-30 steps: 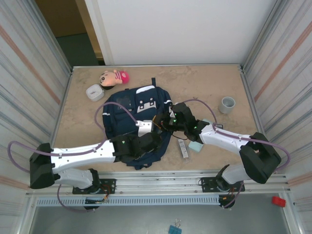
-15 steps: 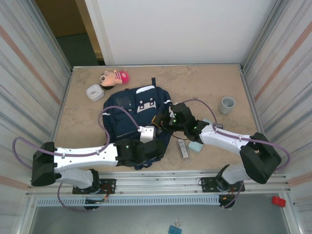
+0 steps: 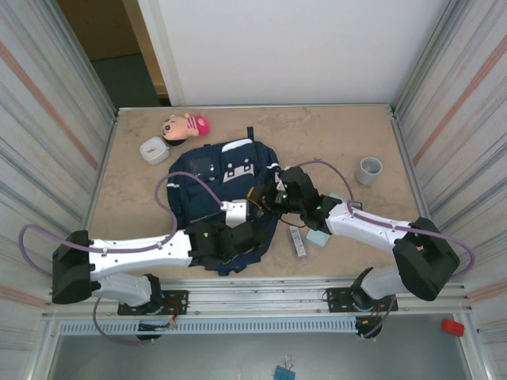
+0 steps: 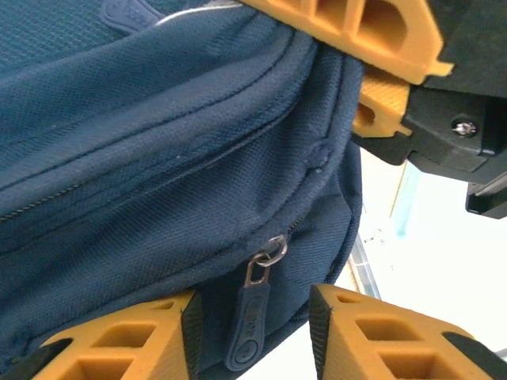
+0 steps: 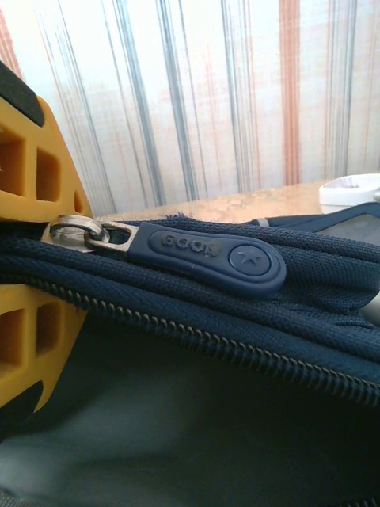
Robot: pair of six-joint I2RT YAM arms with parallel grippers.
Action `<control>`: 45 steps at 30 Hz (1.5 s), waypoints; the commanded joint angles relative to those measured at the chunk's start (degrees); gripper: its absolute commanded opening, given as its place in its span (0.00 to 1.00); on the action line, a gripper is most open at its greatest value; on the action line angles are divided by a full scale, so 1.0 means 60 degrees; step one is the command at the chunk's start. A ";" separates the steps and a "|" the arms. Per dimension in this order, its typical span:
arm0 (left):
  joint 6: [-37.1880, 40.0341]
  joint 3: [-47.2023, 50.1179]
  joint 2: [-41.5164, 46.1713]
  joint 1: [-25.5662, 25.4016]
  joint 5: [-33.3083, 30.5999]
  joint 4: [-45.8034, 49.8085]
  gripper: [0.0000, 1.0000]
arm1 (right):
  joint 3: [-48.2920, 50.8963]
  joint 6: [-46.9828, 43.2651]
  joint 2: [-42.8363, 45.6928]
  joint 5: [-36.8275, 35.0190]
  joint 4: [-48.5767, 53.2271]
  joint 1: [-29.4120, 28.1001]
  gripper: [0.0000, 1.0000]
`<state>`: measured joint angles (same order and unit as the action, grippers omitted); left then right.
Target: Pack the student bag
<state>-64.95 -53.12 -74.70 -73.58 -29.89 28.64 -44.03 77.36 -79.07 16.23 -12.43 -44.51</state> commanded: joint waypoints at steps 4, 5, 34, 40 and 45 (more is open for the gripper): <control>0.0245 -0.0155 -0.0581 0.0308 0.0088 -0.0509 0.37 | -0.0308 -0.0196 0.0483 0.0305 -0.0516 -0.0188 0.00; 0.0198 -0.0167 -0.0635 0.0324 0.0114 -0.0478 0.34 | -0.0308 -0.0195 0.0484 0.0327 -0.0507 -0.0196 0.00; 0.1070 0.2546 0.2890 0.0356 -0.0274 -0.0494 0.00 | -0.0721 -0.0776 0.0175 0.2301 0.0115 0.2038 0.44; 0.1864 0.2570 0.3009 0.0387 -0.0370 -0.1683 0.00 | 0.0388 0.0465 0.0291 0.0994 -0.1179 0.0594 0.57; 0.1975 0.2555 0.2942 0.0399 -0.0345 -0.1798 0.00 | 0.0303 0.0625 -0.0274 0.0540 -0.1632 -0.0066 0.42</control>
<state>-55.27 -37.74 -58.11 -71.57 -29.69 22.09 -41.54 79.33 -79.57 22.35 -17.65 -44.23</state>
